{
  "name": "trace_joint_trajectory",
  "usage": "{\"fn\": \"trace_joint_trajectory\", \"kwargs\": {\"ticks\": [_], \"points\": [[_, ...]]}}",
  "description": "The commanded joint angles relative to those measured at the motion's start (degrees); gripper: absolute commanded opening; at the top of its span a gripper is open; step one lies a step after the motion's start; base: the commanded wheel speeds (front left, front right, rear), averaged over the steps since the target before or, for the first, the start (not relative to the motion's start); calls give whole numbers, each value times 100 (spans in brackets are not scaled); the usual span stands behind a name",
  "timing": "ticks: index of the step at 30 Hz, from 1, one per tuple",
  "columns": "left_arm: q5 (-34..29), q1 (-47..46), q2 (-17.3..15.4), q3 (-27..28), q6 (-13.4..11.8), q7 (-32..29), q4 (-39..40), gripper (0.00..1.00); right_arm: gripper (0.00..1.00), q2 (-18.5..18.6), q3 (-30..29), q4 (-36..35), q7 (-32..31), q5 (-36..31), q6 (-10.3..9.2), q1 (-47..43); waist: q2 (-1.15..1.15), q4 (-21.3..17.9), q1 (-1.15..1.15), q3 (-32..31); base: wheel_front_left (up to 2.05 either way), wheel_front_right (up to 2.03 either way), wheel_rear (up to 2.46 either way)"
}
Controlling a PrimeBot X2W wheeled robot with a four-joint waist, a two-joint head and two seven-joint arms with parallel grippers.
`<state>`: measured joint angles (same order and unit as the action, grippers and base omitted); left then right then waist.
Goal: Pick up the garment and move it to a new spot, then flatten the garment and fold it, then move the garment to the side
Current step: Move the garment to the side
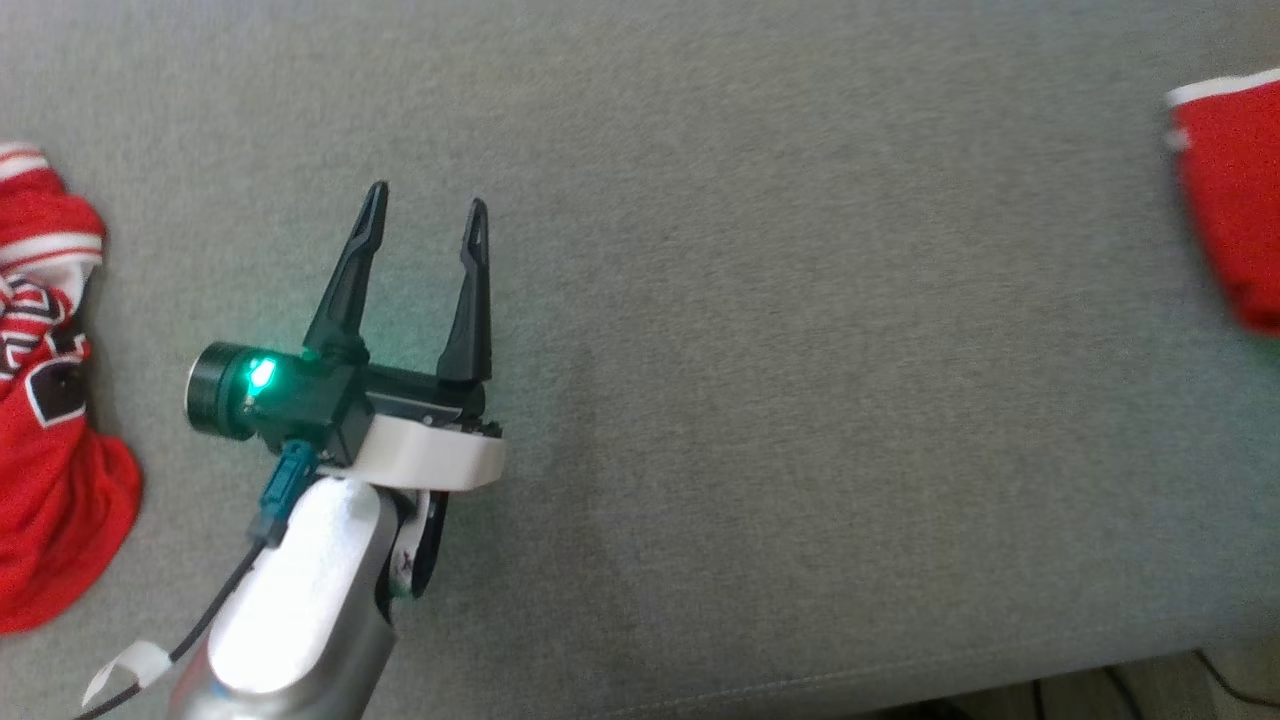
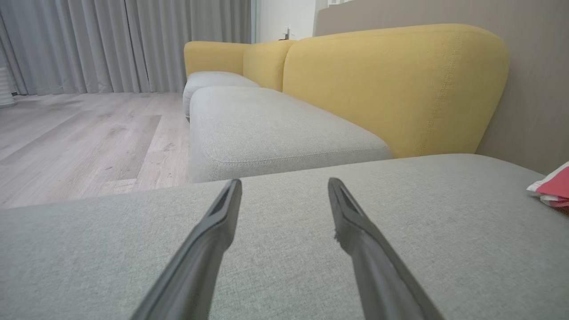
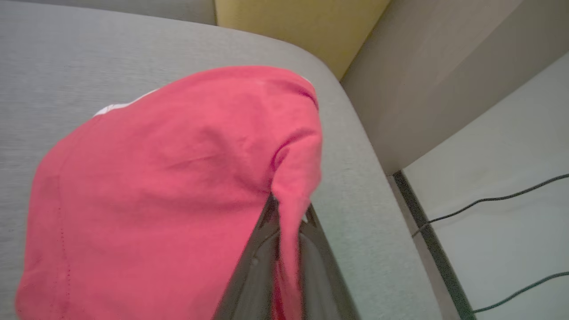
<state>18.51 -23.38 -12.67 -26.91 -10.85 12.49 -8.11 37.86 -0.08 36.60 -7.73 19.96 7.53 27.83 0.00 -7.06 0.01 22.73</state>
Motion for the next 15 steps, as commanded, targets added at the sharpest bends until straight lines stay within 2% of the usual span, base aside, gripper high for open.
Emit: {"fn": "trace_joint_trajectory", "kwargs": {"ticks": [1, 4, 5, 6, 7, 12, 15], "points": [[-55, -163, -54, 145, 25, 63, 130, 100, 0, 309, -81, -6, 135, -107, -4, 109, 0, 129, -1, 176, 0, 0, 0], [-70, -274, -11, 121, 60, 108, 49, 100, 0, 386, -393, 386, 339, -333, -4, 289, 0, 185, -1, 272, 0, 0, 0], [-70, -301, 5, 115, 71, 121, 18, 100, 16, 384, -476, 487, 432, -428, -4, 345, 0, 200, -1, 286, 0, 0, 0], [-70, -324, 19, 108, 83, 133, -13, 100, 48, 387, -574, 594, 524, -550, -4, 397, 0, 214, -1, 298, 0, 0, 0], [-71, -347, 34, 100, 95, 144, -43, 100, 100, 385, -667, 687, 630, -694, -4, 439, 0, 231, -1, 306, 0, 0, 0], [-48, -370, 80, 113, 127, 194, -167, 100, 100, 164, -1407, 1189, 935, -1196, -4, 517, 0, 317, -1, 232, 0, 0, 0], [-35, -288, 68, 147, 118, 214, -232, 100, 100, -92, -1854, 1265, 1185, -1369, -4, 461, 0, 346, -1, 88, 0, 0, 0]]}}
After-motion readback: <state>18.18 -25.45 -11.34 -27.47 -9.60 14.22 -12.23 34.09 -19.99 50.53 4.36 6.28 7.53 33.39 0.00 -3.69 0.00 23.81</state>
